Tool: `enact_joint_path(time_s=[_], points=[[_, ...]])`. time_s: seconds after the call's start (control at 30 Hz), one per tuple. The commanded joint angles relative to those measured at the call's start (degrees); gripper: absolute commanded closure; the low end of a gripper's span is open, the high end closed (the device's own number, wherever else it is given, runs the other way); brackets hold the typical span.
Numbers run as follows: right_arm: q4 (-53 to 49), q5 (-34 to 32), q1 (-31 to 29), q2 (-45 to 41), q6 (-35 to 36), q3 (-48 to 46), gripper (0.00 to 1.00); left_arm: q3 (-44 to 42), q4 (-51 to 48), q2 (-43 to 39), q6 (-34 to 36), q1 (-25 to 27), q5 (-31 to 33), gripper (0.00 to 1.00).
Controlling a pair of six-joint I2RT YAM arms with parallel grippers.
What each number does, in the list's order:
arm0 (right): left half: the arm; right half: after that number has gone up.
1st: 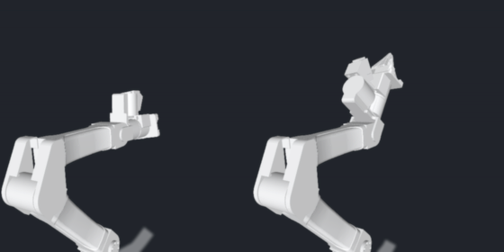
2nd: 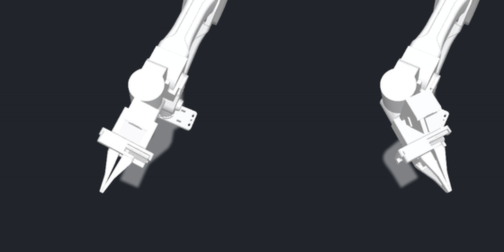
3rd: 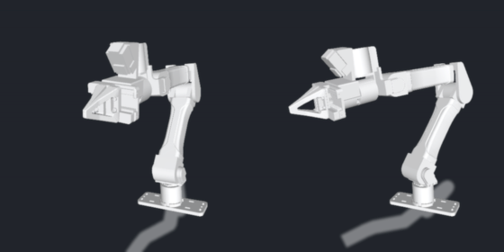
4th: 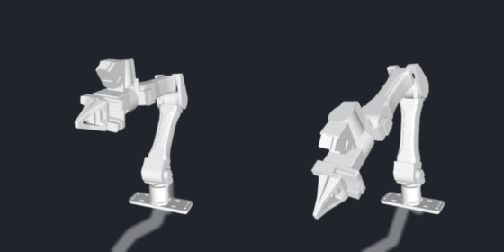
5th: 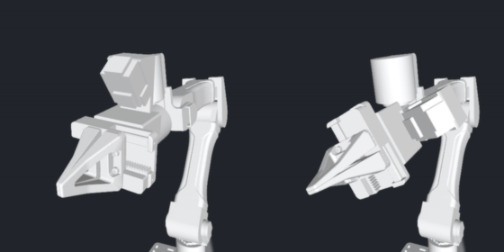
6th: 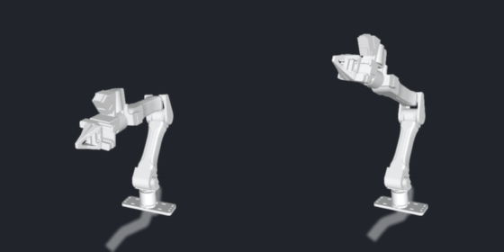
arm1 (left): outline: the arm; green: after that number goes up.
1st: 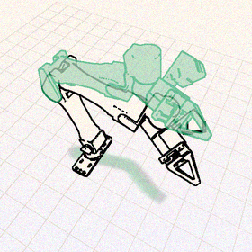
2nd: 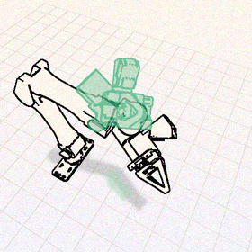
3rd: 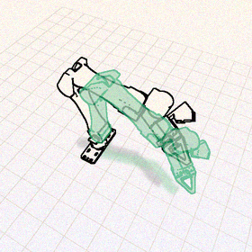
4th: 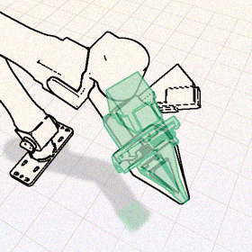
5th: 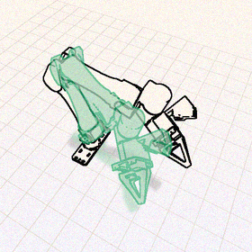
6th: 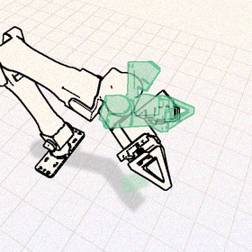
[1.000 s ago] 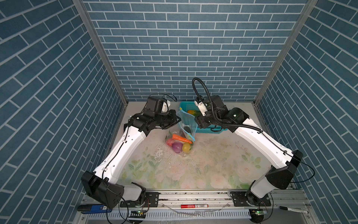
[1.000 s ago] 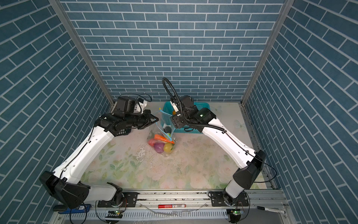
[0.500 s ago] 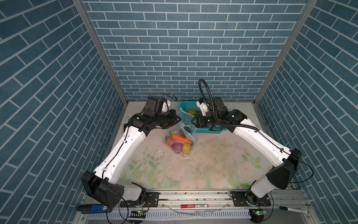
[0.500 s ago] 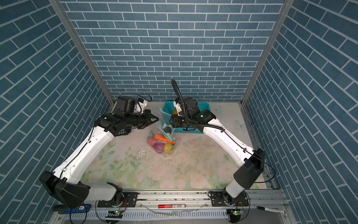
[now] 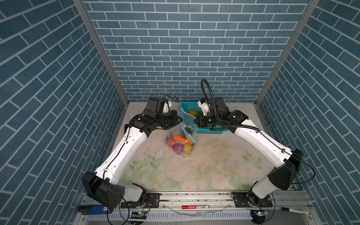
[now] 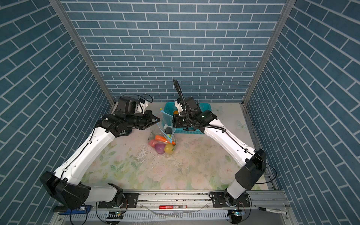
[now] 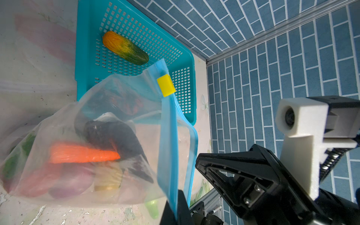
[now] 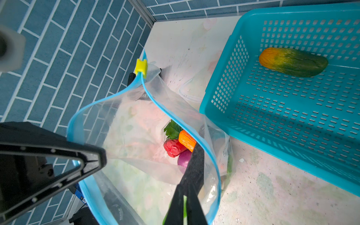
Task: Place the food in the zip-top bag and seal the zipper
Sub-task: 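Raise the right gripper out of the bag mouth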
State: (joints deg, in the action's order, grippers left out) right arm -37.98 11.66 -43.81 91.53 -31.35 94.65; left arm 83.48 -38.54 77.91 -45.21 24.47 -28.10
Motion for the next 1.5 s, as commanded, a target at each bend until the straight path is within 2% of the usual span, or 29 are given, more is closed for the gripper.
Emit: enact_joint_path(time_s=[0.0,0.1,0.17,0.23,0.3,0.4,0.5,0.57,0.73,0.9,0.97,1.1,1.47], points=[[0.87,0.56,0.22,-1.55,-1.09,-1.19,0.96,-0.26,1.65,0.14,0.71,0.15,0.06,1.0],[0.26,-0.2,0.22,-1.4,-0.72,-0.79,0.98,-0.09,1.48,0.18,0.9,0.16,0.06,1.0],[-1.46,-1.62,0.2,-0.96,0.74,0.22,0.95,-0.12,1.53,0.2,0.85,0.15,-0.04,1.0],[-4.61,-5.54,0.22,-0.8,2.49,1.64,0.81,-0.09,1.42,0.22,0.88,0.22,-0.16,1.0],[-6.67,-11.01,0.24,-1.25,4.04,1.86,0.62,-0.09,1.42,0.14,0.8,0.21,-0.2,1.0],[-5.86,-15.39,0.31,-1.87,4.72,0.32,0.44,-0.1,1.31,0.09,0.88,0.15,-0.14,1.0],[-3.48,-11.23,0.3,-0.95,4.09,-0.74,0.41,-0.08,1.17,0.2,0.88,0.21,-0.07,1.0],[-3.52,-8.32,0.3,0.51,3.25,0.13,0.45,-0.08,1.17,0.21,0.94,0.21,-0.04,1.0],[-4.28,-7.0,0.31,2.86,2.71,1.9,0.71,0.09,0.94,0.38,0.92,0.21,-0.02,1.0],[-3.16,-3.92,0.31,3.13,3.05,2.3,0.89,0.33,0.68,0.14,1.05,0.17,0.06,1.0],[-2.97,-2.46,0.27,3.57,3.05,2.87,1.0,0.45,0.48,0.15,1.15,0.11,0.06,1.0],[-2.67,1.16,0.22,3.77,3.89,3.96,1.0,0.88,-0.09,0.12,1.2,0.07,0.06,1.0],[-10.2,-1.06,-0.21,5.32,8.55,14.32,1.0,2.76,-2.85,-2.08,1.6,0.1,0.59,1.0]])
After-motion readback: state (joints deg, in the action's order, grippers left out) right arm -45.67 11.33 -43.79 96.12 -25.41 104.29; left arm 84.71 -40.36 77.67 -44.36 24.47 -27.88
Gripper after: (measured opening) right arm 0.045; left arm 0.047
